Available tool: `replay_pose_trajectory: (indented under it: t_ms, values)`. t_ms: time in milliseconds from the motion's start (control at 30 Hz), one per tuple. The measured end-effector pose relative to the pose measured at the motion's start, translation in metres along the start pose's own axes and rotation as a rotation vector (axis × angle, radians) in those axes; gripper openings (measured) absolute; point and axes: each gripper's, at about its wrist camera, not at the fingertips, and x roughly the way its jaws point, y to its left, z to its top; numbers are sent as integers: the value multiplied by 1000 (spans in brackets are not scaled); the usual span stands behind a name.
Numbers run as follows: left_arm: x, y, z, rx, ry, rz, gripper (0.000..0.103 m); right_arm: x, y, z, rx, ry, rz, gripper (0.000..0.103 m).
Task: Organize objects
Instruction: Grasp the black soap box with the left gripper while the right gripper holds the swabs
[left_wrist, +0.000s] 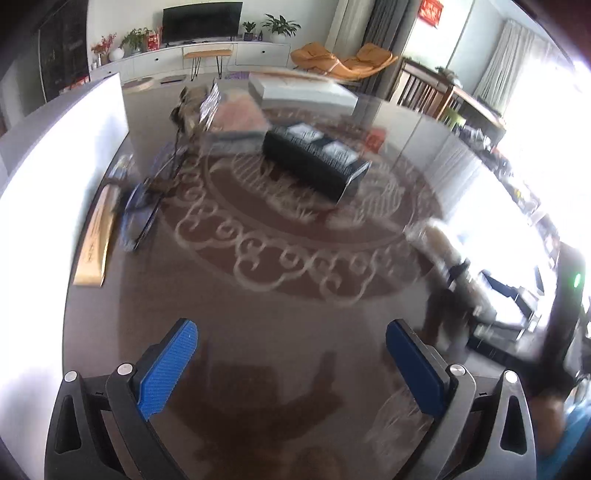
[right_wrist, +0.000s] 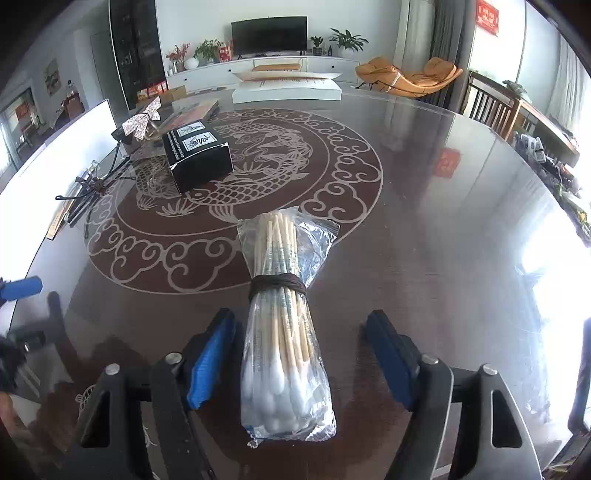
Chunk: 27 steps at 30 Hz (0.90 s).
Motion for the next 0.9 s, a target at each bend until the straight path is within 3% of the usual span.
replay_pose_trajectory:
  t_ms: [100, 167, 267, 367, 433, 533, 600, 667, 700, 733, 900]
  values:
    - [15, -18, 61, -61, -31, -9, 103, -2, -2, -1, 10, -4, -4, 81]
    - [44, -28, 100, -106, 9, 15, 103, -2, -3, -2, 7, -6, -8, 81]
    - [89, -39, 140, -142, 65, 88, 103, -2, -1, -4, 6, -8, -6, 82]
    - [122, -49, 160, -122, 82, 211, 103, -1, 0, -4, 6, -10, -4, 82]
    - [138, -45, 164, -145, 94, 274, 103, -1, -1, -4, 12, -13, 3, 82]
    - [155, -30, 157, -192, 147, 280, 103, -2, -4, -5, 32, -23, 26, 82]
    - [150, -34, 152, -128, 102, 298, 102, -2, -5, -5, 41, -27, 36, 82]
    - [142, -39, 145, -58, 60, 297, 81, -2, -5, -5, 41, -27, 35, 82]
    - [136, -41, 141, -25, 34, 288, 64, -2, -4, -5, 37, -25, 31, 82]
    - [133, -41, 137, -6, 34, 277, 58, -1, -3, -4, 32, -23, 26, 82]
    - [101, -40, 90, 87, 22, 211, 58, 1, 0, -4, 16, -15, 11, 82]
